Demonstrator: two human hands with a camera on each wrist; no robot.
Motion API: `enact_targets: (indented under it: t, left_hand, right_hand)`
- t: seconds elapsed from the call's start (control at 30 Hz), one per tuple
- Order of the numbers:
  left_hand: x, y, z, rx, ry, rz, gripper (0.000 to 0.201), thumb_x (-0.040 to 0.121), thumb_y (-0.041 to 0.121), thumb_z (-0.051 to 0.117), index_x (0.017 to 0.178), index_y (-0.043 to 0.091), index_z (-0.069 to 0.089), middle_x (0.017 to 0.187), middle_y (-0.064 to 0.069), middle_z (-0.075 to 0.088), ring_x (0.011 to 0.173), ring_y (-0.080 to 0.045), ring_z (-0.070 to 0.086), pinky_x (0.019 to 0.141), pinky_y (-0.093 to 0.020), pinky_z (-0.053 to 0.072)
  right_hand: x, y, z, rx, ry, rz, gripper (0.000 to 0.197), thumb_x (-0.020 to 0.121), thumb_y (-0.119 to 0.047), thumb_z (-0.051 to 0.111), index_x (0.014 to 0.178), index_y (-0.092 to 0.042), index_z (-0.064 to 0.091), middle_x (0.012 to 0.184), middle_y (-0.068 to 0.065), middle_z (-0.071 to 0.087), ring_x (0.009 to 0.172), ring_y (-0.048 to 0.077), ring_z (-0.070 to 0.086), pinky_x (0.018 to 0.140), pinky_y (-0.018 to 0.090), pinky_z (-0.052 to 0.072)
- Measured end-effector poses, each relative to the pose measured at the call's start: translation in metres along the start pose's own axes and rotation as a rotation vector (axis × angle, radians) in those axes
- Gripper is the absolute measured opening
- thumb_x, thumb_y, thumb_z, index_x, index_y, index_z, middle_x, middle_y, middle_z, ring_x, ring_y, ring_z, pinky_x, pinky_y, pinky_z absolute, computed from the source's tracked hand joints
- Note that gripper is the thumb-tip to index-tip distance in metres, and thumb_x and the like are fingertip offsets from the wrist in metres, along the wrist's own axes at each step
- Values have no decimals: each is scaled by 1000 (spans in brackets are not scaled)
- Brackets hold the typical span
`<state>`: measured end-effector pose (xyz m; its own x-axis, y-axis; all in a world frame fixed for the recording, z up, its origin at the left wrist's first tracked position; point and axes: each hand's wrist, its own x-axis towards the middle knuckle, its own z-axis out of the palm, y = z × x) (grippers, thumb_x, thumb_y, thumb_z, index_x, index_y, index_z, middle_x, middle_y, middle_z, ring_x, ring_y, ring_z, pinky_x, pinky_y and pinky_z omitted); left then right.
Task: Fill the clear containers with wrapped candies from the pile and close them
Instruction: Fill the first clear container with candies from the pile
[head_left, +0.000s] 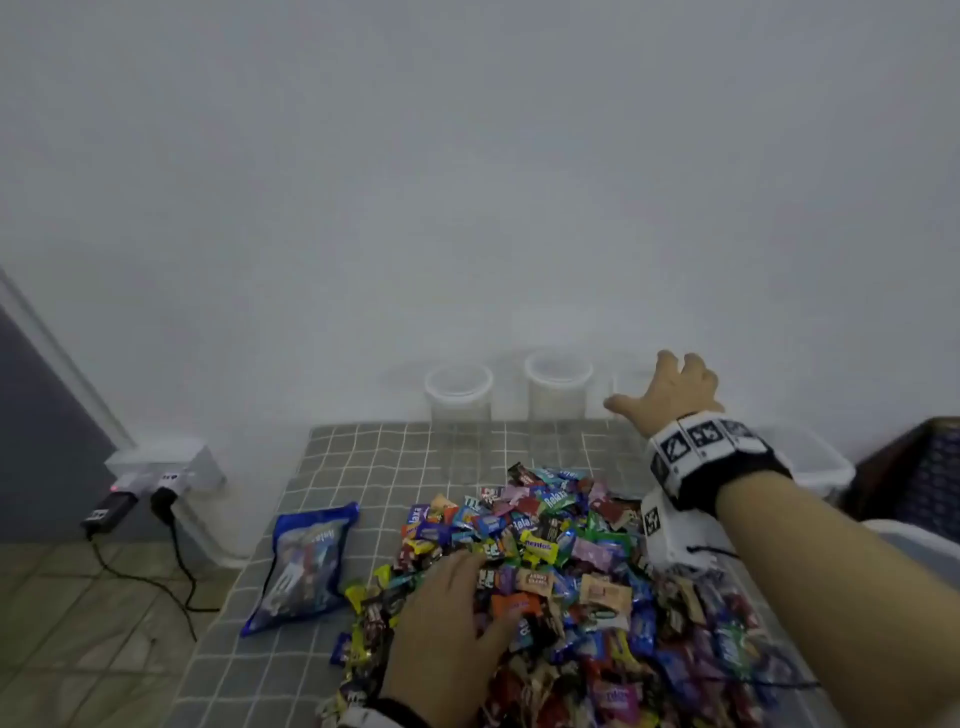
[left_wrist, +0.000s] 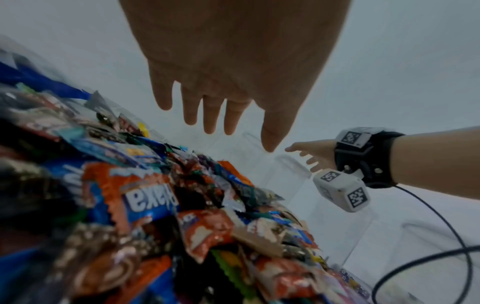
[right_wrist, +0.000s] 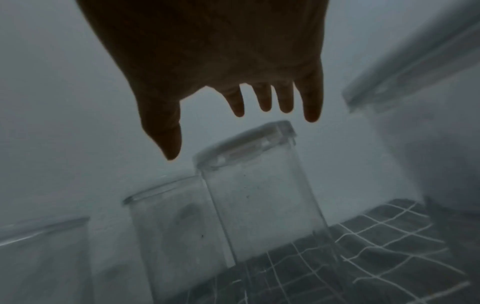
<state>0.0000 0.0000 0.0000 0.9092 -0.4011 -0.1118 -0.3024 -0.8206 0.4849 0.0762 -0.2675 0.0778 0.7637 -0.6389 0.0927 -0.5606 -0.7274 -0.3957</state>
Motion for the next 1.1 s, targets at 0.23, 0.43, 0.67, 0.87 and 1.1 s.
enact_targets:
  t: [0.23, 0.43, 0.67, 0.87, 1.1]
  left_hand:
    - [9, -22, 19, -37, 116, 92, 64, 91, 56, 45, 145, 28, 25, 150, 13, 27, 137, -6, 25, 113, -26, 24]
    - [2, -26, 10, -154, 189, 68, 61, 90, 47, 52, 143, 26, 32, 147, 9, 36, 132, -10, 35, 109, -33, 32]
    - [-13, -11, -12, -263, 230, 104, 61, 91, 45, 53, 144, 24, 32, 148, 3, 36, 134, -15, 35, 110, -38, 32]
    - [-33, 8, -28, -303, 268, 190, 64, 90, 47, 53, 146, 25, 29, 150, 5, 33, 136, -15, 33, 109, -37, 31]
    - [-64, 40, -44, -461, 340, 333, 73, 85, 44, 63, 146, 29, 25, 149, 9, 33, 135, -10, 33, 107, -33, 31]
  right_hand:
    - [10, 4, 29, 1, 36, 10, 76, 77, -43, 69, 131, -2, 36, 132, 22, 34, 119, 40, 38, 90, 45, 40]
    - [-21, 13, 20, 117, 146, -50, 69, 78, -30, 66, 133, -2, 37, 138, 18, 30, 120, 38, 35, 87, 42, 40]
    - [-67, 4, -22, 227, 301, -157, 69, 78, -28, 65, 137, -4, 36, 140, 16, 29, 124, 37, 30, 95, 44, 36]
    - [-124, -18, -79, 189, 435, -329, 68, 77, -28, 64, 136, -5, 37, 141, 14, 28, 126, 36, 29, 100, 42, 35]
    - [-199, -25, -132, 139, 381, -486, 63, 78, -32, 65, 131, -8, 40, 136, 11, 30, 121, 33, 33, 85, 32, 32]
